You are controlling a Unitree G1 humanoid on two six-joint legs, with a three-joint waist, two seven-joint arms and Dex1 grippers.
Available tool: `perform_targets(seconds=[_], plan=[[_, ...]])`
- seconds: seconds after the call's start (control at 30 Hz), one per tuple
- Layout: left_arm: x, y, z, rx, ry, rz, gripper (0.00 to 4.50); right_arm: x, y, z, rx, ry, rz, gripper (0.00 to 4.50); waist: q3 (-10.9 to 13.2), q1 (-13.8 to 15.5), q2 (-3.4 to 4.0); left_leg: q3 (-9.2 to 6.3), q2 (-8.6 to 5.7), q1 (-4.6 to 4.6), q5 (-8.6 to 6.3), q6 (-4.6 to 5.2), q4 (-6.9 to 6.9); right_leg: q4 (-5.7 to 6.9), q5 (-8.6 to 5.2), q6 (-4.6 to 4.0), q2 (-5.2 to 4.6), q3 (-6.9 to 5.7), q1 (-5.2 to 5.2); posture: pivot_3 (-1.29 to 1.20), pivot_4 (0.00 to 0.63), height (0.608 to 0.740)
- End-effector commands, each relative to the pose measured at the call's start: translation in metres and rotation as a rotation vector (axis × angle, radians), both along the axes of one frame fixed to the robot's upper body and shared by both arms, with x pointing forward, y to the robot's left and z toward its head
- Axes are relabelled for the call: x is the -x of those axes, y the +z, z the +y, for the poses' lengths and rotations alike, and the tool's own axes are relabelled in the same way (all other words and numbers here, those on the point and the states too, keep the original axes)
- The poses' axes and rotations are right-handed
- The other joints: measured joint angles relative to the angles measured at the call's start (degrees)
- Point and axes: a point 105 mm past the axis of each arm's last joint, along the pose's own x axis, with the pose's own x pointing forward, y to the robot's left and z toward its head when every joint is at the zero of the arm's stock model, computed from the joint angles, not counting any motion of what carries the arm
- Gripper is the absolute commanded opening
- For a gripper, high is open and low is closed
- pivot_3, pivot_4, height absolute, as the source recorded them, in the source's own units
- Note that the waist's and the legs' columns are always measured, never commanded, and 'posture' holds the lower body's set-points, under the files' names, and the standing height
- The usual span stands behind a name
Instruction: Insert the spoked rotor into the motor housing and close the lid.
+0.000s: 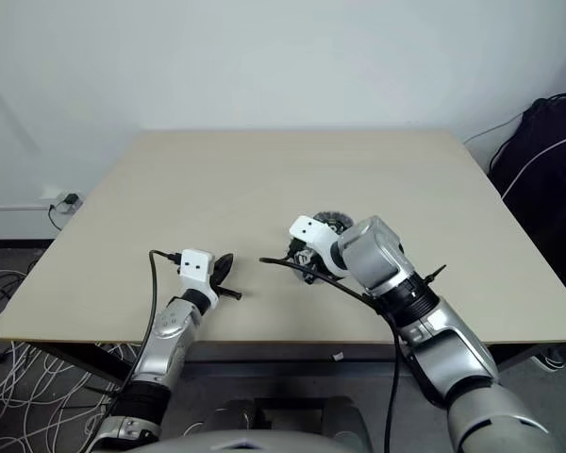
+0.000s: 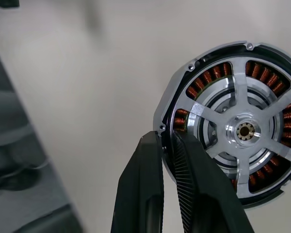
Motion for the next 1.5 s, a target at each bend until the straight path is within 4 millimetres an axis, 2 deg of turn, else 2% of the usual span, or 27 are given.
perform_targets(seconds=[0.03,0.27,0.53,0.77,1.03,1.3,1.33,1.5], plan=[[-0.005,0.011,-0.003,0.014,-0.004,-0.045,0.00,0.002,0.022,0.015,-0.061,-0.029,0.006,0.09,0.0,0.0,0.00,0.00,0.00,-0.01,0.00,0.00,0.00,0.00,0.00,0.00,0.00,0.00,-0.04,0.00,0.000,0.740],[-0.003,0.009,-0.002,0.014,0.001,-0.041,0.00,0.008,0.024,0.028,-0.130,-0.163,0.138,0.09,0.0,0.2,0.00,0.00,-0.01,-0.02,0.00,0.00,0.01,0.00,0.01,0.00,0.00,0.00,-0.07,0.00,0.000,0.740],[-0.004,0.009,-0.002,0.015,0.000,-0.040,0.00,-0.012,0.018,0.028,-0.154,-0.342,0.159,0.09,0.0,0.2,0.00,0.00,-0.02,-0.02,0.00,0.00,0.00,0.00,0.02,0.00,0.00,-0.01,-0.07,0.00,0.000,0.740],[-0.003,0.008,-0.002,0.015,0.000,-0.038,0.00,-0.017,0.006,0.024,-0.146,-0.448,0.201,0.09,0.0,0.0,0.00,0.03,-0.01,-0.02,0.00,0.01,-0.09,-0.01,0.08,-0.13,0.00,0.01,-0.13,0.00,0.000,0.740],[-0.003,0.008,-0.002,0.013,-0.006,-0.037,0.00,-0.022,0.002,0.028,-0.174,-0.541,0.253,0.09,0.0,0.0,0.01,0.04,-0.01,-0.02,0.01,0.01,-0.09,-0.01,0.15,-0.23,0.01,0.01,-0.11,0.00,0.000,0.740],[-0.004,0.009,-0.002,0.011,-0.005,-0.039,0.00,-0.023,0.003,0.038,-0.190,-0.559,0.262,0.09,0.0,-0.1,0.02,0.04,-0.01,-0.02,0.01,0.01,-0.10,-0.01,0.15,-0.24,0.02,0.01,-0.12,0.00,0.000,0.740],[-0.004,0.009,-0.002,0.011,-0.005,-0.039,0.00,-0.024,0.003,0.039,-0.191,-0.560,0.261,0.81,0.0,-0.2,0.02,0.04,-0.01,-0.01,0.01,0.01,-0.09,-0.01,0.15,-0.23,0.02,0.01,-0.12,0.00,0.000,0.740],[-0.004,0.010,-0.002,0.010,-0.006,-0.040,0.00,-0.025,0.007,0.047,-0.215,-0.553,0.265,2.28,0.0,-0.3,0.03,0.04,0.00,-0.01,0.01,0.01,-0.10,-0.01,0.14,-0.22,0.03,0.01,-0.12,0.00,0.000,0.740]])
